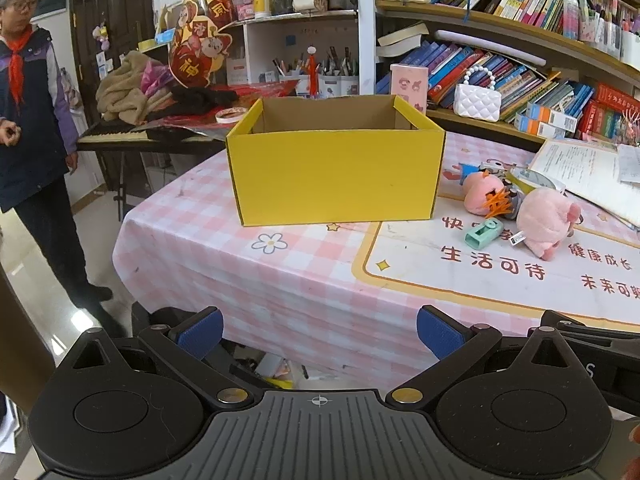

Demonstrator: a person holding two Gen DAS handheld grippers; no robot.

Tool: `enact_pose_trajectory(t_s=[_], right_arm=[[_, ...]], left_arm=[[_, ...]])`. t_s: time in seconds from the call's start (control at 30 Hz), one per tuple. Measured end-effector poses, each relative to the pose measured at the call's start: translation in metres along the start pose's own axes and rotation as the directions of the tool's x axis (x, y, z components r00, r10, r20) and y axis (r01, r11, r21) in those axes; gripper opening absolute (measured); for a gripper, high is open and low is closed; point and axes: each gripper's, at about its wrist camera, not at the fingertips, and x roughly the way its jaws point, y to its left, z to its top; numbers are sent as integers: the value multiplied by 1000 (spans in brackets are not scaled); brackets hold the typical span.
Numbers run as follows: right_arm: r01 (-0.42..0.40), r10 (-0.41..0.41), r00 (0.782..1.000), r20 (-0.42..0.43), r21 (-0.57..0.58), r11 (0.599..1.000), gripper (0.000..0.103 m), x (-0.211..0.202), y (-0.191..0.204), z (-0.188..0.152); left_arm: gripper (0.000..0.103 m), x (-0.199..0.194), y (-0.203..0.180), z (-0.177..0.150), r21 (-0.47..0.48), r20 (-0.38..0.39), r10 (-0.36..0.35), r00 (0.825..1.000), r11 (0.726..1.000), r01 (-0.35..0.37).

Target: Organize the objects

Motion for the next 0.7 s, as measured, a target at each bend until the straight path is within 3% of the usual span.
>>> enact_pose_trajectory(t_s=[0.33,0.7], right_arm=[[-4,4,1000,19,4,1000,103,1,-5,3],[-25,25,1000,-3,34,999,102,20,-29,20]], left_arm=[[103,1,-8,8,14,23,11,1000,1000,-11],[103,17,-24,18,-33,-7,-93,996,995,93]])
